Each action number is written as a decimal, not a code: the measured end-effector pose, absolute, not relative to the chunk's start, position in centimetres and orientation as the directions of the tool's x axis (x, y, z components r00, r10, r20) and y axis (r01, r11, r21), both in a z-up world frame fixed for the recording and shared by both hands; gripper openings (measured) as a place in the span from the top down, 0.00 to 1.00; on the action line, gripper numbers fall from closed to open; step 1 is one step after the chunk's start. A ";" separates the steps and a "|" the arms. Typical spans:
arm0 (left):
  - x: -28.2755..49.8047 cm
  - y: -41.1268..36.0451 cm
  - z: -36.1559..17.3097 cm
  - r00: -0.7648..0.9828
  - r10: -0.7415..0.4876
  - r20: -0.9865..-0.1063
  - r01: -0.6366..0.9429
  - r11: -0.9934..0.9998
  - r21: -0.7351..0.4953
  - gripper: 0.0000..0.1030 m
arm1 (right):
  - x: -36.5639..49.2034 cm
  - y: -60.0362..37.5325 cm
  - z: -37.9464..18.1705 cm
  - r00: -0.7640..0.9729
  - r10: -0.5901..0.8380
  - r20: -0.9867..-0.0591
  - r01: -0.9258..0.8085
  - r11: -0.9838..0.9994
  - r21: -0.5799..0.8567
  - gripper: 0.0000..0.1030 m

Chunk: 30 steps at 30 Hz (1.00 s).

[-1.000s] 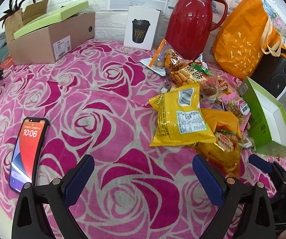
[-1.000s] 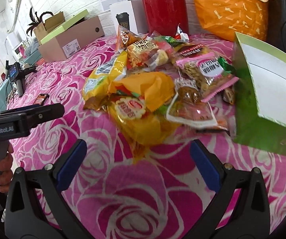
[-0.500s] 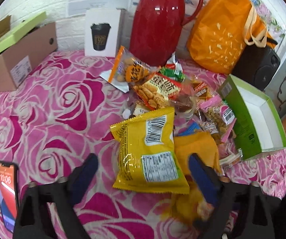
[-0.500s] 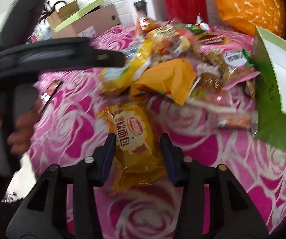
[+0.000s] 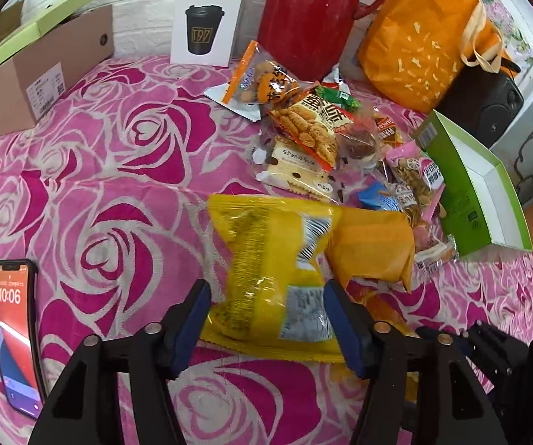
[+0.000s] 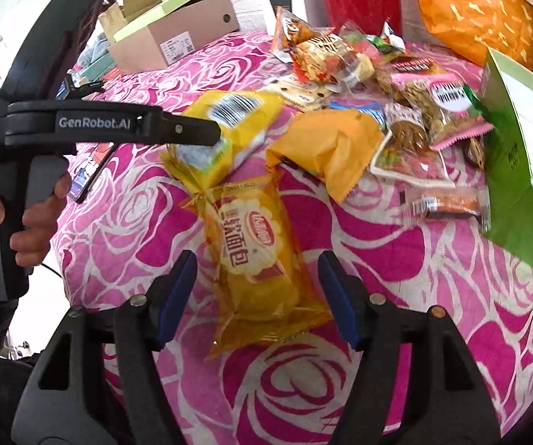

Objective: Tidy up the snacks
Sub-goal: 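Grasp the yellow bread pack with the right tool while the left tool grasps a yellow bag, then carry both yellow packs into the white box and open both tools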

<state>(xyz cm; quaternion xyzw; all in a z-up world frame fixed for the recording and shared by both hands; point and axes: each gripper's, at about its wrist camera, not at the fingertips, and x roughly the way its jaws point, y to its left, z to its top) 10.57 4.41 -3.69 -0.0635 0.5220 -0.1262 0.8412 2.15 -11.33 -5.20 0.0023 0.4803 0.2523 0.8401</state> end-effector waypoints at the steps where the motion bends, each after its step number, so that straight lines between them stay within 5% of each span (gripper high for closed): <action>1: 10.8 4.3 -3.8 0.419 -0.279 -0.864 0.145 0.960 -0.240 0.34 | 2.2 -11.4 -5.2 0.415 0.421 -0.806 -0.414 0.877 0.244 0.34; 6: 11.4 4.1 -5.0 0.403 -0.260 -0.877 0.142 0.965 -0.221 0.35 | 1.5 -11.1 -4.9 0.442 0.386 -0.809 -0.416 0.888 0.196 0.34; 8: 10.9 4.2 -4.6 0.414 -0.279 -0.866 0.161 0.959 -0.232 0.58 | 1.2 -10.9 -5.2 0.448 0.371 -0.813 -0.423 0.890 0.172 0.36; 9: 10.6 4.2 -4.3 0.419 -0.277 -0.865 0.166 0.960 -0.227 0.61 | 1.2 -10.7 -5.4 0.442 0.376 -0.815 -0.431 0.885 0.174 0.56; 10: 10.2 4.2 -3.9 0.430 -0.273 -0.860 0.171 0.961 -0.219 0.64 | 1.2 -10.6 -5.4 0.439 0.381 -0.813 -0.430 0.884 0.183 0.58; 20: 7.6 2.7 3.8 0.552 -0.340 -0.761 0.258 0.938 -0.231 0.65 | -0.3 -13.5 0.0 0.597 0.383 -0.705 -0.378 0.909 0.174 0.60; 30: 10.0 -8.6 8.4 0.527 -0.513 -0.677 0.484 0.836 -0.257 0.65 | -0.1 -24.8 4.4 0.789 0.142 -0.597 -0.055 0.985 0.162 0.60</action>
